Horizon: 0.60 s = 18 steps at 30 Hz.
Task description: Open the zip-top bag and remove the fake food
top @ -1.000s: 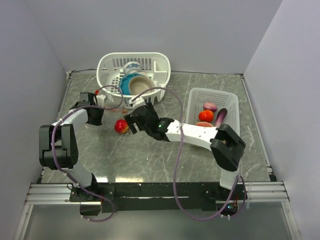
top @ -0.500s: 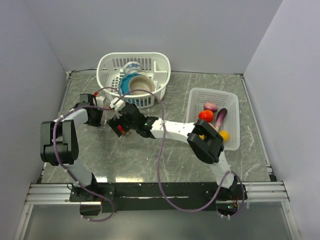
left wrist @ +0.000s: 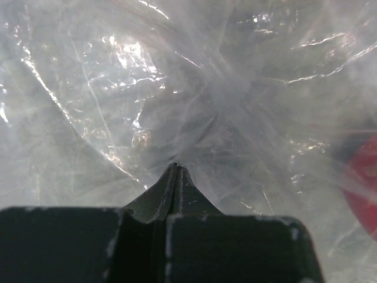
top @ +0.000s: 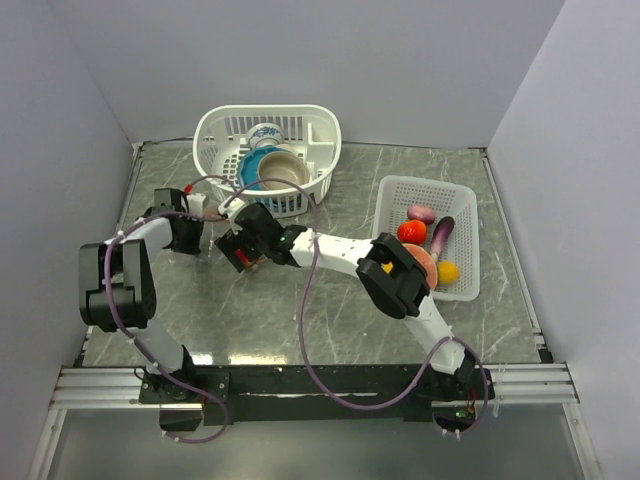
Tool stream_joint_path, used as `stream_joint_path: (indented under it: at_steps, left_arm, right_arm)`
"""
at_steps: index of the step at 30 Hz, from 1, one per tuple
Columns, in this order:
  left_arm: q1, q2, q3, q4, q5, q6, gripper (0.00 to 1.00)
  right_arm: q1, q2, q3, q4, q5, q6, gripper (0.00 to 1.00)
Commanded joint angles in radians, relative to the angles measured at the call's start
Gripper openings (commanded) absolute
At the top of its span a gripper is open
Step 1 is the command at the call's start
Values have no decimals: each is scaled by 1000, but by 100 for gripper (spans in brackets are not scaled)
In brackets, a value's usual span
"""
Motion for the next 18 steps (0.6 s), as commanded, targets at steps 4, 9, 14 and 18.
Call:
stream_joint_path:
  at_steps: [4, 9, 14, 18]
  left_arm:
    - [16, -13, 8, -33, 66, 4, 1]
    - [19, -38, 12, -53, 83, 4, 1]
    - [24, -67, 21, -91, 103, 6, 1]
    - [25, -108, 27, -139, 146, 13, 1]
  right_arm:
    - [-10, 25, 52, -23, -31, 29, 98]
    - [-11, 30, 43, -25, -58, 55, 75]
    - [-21, -73, -55, 17, -16, 81, 32]
    - [-39, -240, -193, 47, 55, 99, 15]
